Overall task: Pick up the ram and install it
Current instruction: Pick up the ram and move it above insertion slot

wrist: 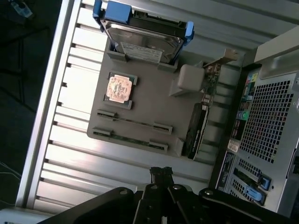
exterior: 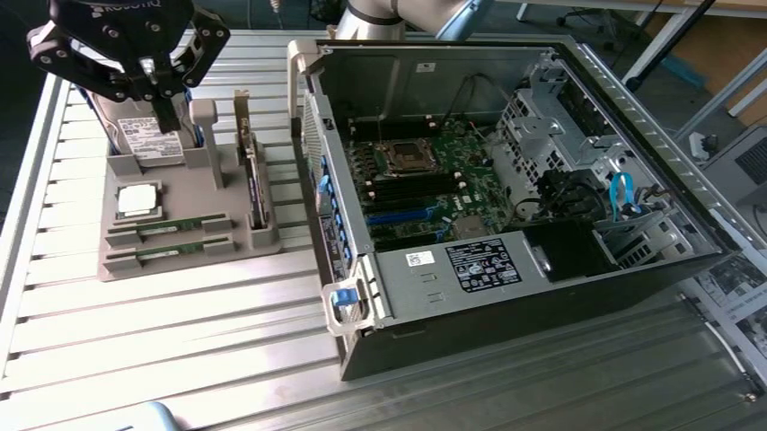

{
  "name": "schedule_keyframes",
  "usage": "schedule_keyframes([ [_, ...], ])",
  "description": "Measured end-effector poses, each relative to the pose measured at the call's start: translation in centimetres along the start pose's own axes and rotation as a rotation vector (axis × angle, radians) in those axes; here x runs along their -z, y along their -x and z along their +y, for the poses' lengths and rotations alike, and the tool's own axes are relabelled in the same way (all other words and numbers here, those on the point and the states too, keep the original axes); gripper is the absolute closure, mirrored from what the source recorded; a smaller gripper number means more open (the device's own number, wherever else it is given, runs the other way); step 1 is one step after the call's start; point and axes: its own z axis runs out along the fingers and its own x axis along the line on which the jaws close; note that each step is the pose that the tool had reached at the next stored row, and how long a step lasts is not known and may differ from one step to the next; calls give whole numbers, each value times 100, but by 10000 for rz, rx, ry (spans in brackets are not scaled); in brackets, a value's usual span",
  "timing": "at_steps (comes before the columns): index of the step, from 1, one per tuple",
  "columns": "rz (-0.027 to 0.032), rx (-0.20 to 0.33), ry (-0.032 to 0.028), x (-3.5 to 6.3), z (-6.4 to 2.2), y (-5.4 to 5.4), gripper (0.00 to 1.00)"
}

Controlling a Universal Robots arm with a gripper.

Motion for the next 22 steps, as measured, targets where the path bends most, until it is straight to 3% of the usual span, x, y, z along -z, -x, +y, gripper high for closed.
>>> schedule_keyframes([
  [22,61,1518,-262,-2,0,0,90],
])
